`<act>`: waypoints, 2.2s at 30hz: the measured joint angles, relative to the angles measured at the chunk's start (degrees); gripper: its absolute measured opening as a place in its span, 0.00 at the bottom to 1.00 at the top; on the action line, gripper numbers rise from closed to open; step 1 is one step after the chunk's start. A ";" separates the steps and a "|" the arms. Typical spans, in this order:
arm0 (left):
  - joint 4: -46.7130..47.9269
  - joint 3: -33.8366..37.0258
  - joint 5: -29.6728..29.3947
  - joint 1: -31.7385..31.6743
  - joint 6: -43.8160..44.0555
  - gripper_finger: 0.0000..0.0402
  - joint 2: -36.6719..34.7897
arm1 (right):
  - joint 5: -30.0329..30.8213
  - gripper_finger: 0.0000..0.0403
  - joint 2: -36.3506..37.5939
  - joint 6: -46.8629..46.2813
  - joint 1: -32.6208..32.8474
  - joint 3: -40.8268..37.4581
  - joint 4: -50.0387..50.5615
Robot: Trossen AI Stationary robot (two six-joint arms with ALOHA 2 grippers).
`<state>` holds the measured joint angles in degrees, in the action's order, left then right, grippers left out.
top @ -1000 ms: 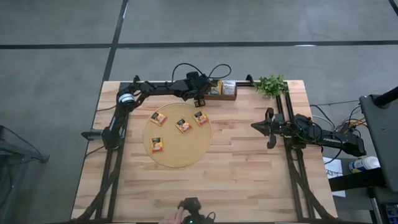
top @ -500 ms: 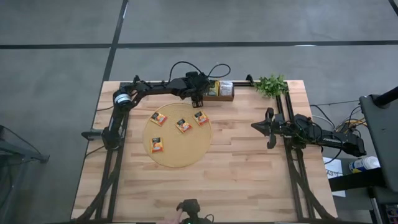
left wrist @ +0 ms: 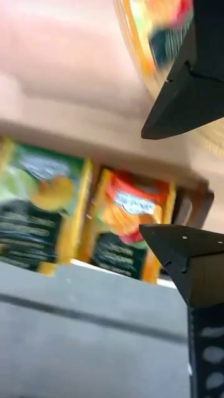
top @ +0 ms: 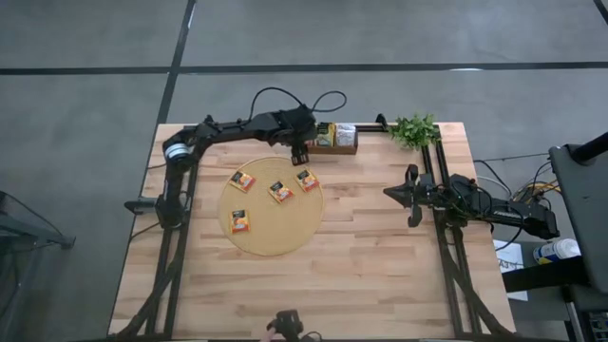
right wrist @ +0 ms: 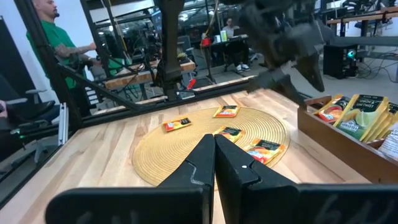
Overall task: Pick & Place Tea
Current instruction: Put the orange tea bag into the left section of the wooden organizer
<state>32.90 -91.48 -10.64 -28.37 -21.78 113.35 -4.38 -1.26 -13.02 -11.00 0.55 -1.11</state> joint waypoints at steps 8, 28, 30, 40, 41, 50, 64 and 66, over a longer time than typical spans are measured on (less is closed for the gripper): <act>2.60 0.00 8.66 -0.30 2.69 0.57 -6.16 | 0.01 0.02 0.02 0.00 -0.01 -0.01 -0.01; 10.99 11.94 16.37 0.09 7.15 0.57 -20.50 | 0.00 0.02 0.00 0.00 -0.01 -0.01 -0.02; 10.95 14.40 16.57 0.77 8.15 0.57 -23.03 | 0.00 0.02 0.00 -0.01 0.00 0.00 -0.01; 8.09 25.18 13.24 8.37 13.40 0.57 -33.01 | 0.00 0.02 -0.04 0.00 -0.02 -0.01 -0.02; 7.37 26.01 12.84 9.43 13.83 0.57 -33.10 | 0.00 0.02 -0.03 0.00 0.00 -0.01 -0.01; -1.80 31.56 10.10 13.71 21.00 0.57 -28.68 | 0.02 0.02 -0.09 0.00 -0.01 -0.01 -0.01; -5.61 32.59 9.12 13.69 23.53 0.57 -17.17 | 0.00 0.02 -0.09 0.00 0.00 -0.01 -0.01; -5.83 32.59 9.17 13.69 23.75 0.57 -16.00 | 0.00 0.02 -0.09 0.00 0.00 -0.01 -0.02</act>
<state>27.07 -58.89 -1.47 -14.68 1.97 97.35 -4.38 -1.34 -13.02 -11.01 0.54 -1.13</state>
